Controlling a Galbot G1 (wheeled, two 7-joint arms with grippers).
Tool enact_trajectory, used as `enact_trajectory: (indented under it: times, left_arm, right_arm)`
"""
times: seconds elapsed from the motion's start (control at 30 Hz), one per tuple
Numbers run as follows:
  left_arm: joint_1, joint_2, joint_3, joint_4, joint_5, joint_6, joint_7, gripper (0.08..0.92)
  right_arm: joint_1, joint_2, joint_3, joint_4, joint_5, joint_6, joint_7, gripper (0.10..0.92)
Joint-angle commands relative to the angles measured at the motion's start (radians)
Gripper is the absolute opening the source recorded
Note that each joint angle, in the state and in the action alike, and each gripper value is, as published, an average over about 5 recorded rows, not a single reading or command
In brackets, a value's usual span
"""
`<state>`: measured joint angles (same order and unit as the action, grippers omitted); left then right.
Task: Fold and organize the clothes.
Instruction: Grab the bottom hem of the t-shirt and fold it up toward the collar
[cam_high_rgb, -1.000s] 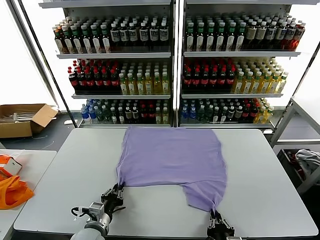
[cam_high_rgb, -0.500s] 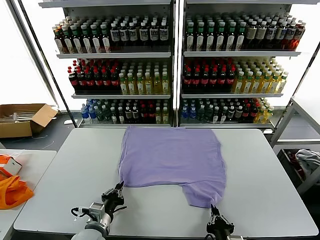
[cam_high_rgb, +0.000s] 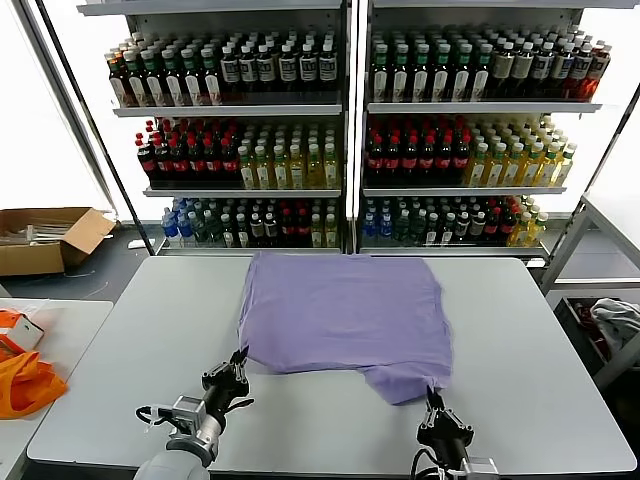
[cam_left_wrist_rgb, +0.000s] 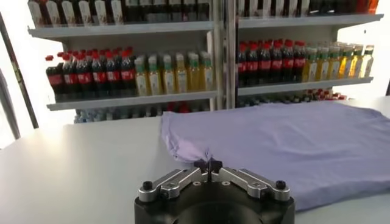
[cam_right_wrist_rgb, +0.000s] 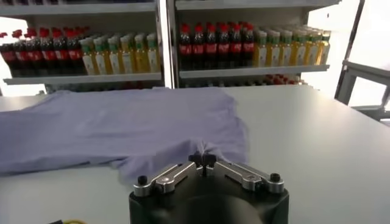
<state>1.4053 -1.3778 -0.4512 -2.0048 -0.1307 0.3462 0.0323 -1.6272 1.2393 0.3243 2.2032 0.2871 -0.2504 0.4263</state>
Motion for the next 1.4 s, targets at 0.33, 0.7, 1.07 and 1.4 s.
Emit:
enact_trajectory:
  times: [0.33,0.7,1.07,1.4]
  left_arm:
    - [-0.140,-0.012,0.015,0.123,-0.084,-0.052,0.003,0.084]
    - [-0.265,-0.018,0.026,0.271,-0.094,-0.054,0.002,0.084]
    - [-0.389,-0.033,0.026,0.454,-0.080,-0.073,0.001,0.084]
    - [-0.462,-0.014,0.057,0.528,-0.077,-0.082,0.001,0.084]
  right_arm:
    - [0.187,0.035,0.074,-0.121,0.019,0.044,-0.024,0.107]
    - [0.359,0.039,0.067,-0.274,0.019,0.031,-0.036,0.107]
    - [0.524,0.025,0.017,-0.475,0.001,0.028,-0.054,0.107]
    - [0.646,0.048,-0.026,-0.589,0.001,0.022,-0.065,0.107]
